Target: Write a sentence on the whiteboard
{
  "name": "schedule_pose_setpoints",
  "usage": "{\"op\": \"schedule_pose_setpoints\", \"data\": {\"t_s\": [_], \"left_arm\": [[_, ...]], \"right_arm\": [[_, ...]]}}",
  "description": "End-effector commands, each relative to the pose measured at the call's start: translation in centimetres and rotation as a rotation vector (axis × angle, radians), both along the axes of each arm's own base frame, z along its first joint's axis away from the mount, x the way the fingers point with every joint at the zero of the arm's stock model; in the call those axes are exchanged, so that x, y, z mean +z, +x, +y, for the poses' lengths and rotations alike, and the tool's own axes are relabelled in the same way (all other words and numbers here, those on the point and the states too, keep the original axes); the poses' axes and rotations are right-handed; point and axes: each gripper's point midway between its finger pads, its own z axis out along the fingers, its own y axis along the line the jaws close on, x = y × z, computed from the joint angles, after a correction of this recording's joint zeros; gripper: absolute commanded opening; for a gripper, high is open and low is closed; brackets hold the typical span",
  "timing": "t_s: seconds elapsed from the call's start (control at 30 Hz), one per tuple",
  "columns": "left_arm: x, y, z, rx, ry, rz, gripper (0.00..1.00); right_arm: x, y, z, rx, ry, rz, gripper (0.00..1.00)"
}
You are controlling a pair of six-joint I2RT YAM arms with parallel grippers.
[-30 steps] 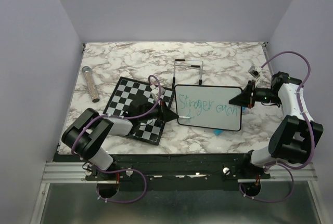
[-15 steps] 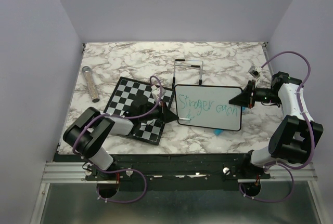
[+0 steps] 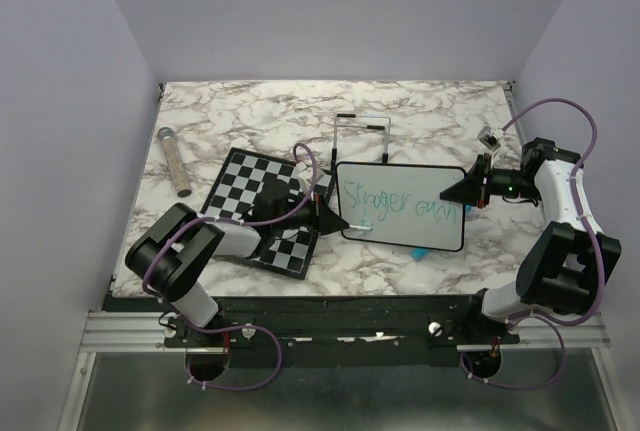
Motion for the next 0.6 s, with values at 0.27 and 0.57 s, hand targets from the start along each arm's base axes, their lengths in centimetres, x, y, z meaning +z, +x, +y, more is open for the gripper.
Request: {"op": "schedule_pose_setpoints", "data": {"t_s": [0.27, 0.57], "left_arm": [[3.1, 1.4, -0.3, 0.043, -0.07, -0.078, 0.0], [1.9, 1.3, -0.1, 0.041, -0.035, -0.052, 0.0]], "right_arm": [[1.0, 0.1, 0.2, 0.003, 0.026, -0.018, 0.01], [1.1, 0.1, 0.2, 0.004, 0.028, -0.021, 0.01]]}}
